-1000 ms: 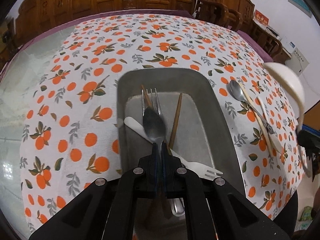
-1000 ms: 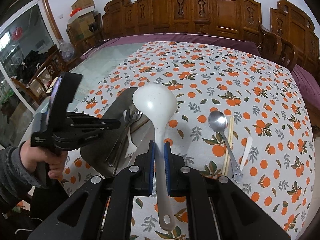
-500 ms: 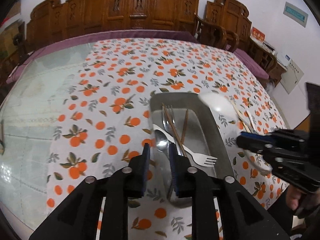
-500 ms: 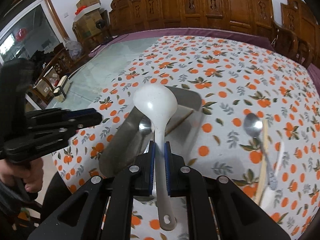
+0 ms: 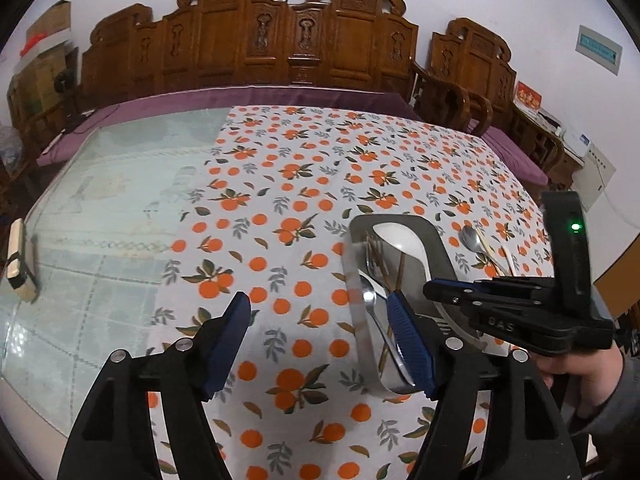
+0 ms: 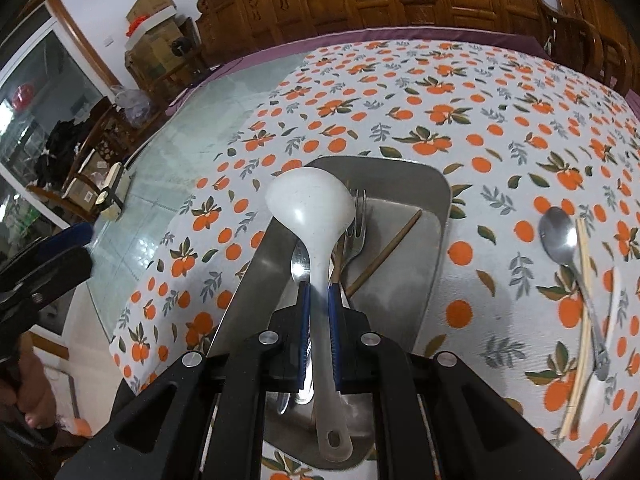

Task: Organize utensils
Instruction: 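Lower the white ladle into the grey tray and open the right gripper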

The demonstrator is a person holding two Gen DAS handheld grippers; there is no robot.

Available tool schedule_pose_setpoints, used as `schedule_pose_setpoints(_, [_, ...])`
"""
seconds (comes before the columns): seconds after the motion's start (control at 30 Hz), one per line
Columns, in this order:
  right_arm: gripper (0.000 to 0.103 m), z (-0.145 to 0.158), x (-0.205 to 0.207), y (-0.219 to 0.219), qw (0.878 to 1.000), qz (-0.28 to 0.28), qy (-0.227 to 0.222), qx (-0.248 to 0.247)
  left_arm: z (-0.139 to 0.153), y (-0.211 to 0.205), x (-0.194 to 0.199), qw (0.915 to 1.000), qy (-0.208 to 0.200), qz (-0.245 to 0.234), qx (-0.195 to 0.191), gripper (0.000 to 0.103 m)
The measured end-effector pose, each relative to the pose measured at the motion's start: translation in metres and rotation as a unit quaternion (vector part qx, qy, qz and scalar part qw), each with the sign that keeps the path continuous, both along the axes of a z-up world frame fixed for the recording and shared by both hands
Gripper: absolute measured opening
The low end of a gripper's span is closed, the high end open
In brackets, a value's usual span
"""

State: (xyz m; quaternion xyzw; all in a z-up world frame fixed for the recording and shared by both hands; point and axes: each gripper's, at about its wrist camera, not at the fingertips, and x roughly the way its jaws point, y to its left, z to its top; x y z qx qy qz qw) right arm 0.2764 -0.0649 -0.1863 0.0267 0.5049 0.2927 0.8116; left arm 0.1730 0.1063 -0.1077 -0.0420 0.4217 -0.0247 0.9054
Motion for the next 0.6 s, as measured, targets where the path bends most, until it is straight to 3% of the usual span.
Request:
schedule_pose_setpoints(0.07, [0.011, -0.005, 0.002, 0.004, 1.0, -0.001, 0.002, -0.006, 0.001, 0.003, -0.002, 1.0, -0.003, 0.005, 0.004, 0.085])
schedule_pose_setpoints(0.1, [0.011, -0.007, 0.002, 0.005, 1.0, -0.002, 0.001, -0.011, 0.001, 0.005, -0.003, 1.0, -0.007, 0.006, 0.003, 0.086])
schedule_pose_setpoints(0.47, [0.011, -0.023, 0.017, 0.001, 0.999, -0.027, 0.011, -0.035, 0.001, 0.007, -0.005, 0.9999, -0.001, 0.01, 0.008, 0.089])
schedule_pose_setpoints(0.6, [0.014, -0.019, 0.015, 0.005, 1.0, -0.015, 0.009, -0.017, 0.002, 0.006, -0.006, 0.9999, -0.002, 0.012, 0.009, 0.089])
